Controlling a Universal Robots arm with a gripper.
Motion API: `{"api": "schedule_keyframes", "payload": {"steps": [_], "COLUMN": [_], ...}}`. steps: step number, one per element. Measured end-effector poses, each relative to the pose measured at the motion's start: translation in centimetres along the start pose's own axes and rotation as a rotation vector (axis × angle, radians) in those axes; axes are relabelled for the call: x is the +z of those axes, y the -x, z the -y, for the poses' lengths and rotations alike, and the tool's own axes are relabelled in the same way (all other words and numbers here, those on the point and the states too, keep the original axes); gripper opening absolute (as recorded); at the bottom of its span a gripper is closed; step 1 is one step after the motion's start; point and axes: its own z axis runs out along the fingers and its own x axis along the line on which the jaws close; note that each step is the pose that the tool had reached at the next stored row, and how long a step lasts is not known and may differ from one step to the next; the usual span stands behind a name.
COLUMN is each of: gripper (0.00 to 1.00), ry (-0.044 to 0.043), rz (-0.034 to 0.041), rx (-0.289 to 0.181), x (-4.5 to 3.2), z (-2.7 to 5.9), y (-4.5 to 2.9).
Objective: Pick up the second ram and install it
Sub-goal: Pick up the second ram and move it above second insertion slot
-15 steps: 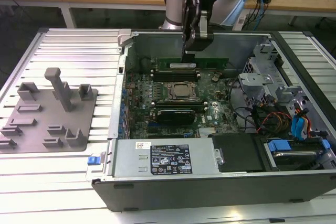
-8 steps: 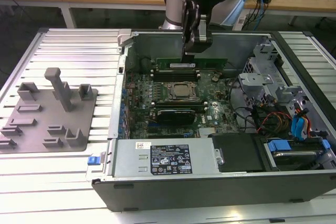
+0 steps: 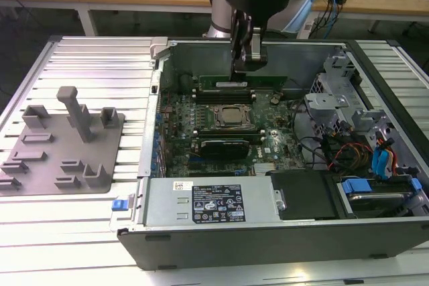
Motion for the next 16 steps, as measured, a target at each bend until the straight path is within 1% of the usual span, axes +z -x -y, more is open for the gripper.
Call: {"api": "schedule_keyframes", "payload": {"steps": [1, 2, 3, 4, 6, 9, 11, 13, 16], "gripper": [0.09, 0.09, 0.09, 0.09, 0.09, 0.09, 0.09, 0.09, 0.09], "ry": [0.0, 0.0, 0.0, -0.0001, -0.0002, 0.0, -0.0001, -0.0001, -0.0001], "rz": [0.0019, 0.0031, 0.0097, 0.0156, 0.0215, 0.0243, 0.0275, 0.0283, 0.0286], "rx": [0.0, 0.0, 0.0, -0.001, -0.001, -0.001, -0.001, -0.001, -0.001], "x": [0.4, 0.56, 0.86, 0.98, 1.25, 2.02, 2.62, 2.92, 3.72], "z": [0.01, 0.01, 0.03, 0.04, 0.05, 0.08, 0.1, 0.11, 0.14], "y": [0.08, 0.16, 0.42, 0.55, 0.68, 0.8, 0.84, 0.87, 0.92]}}
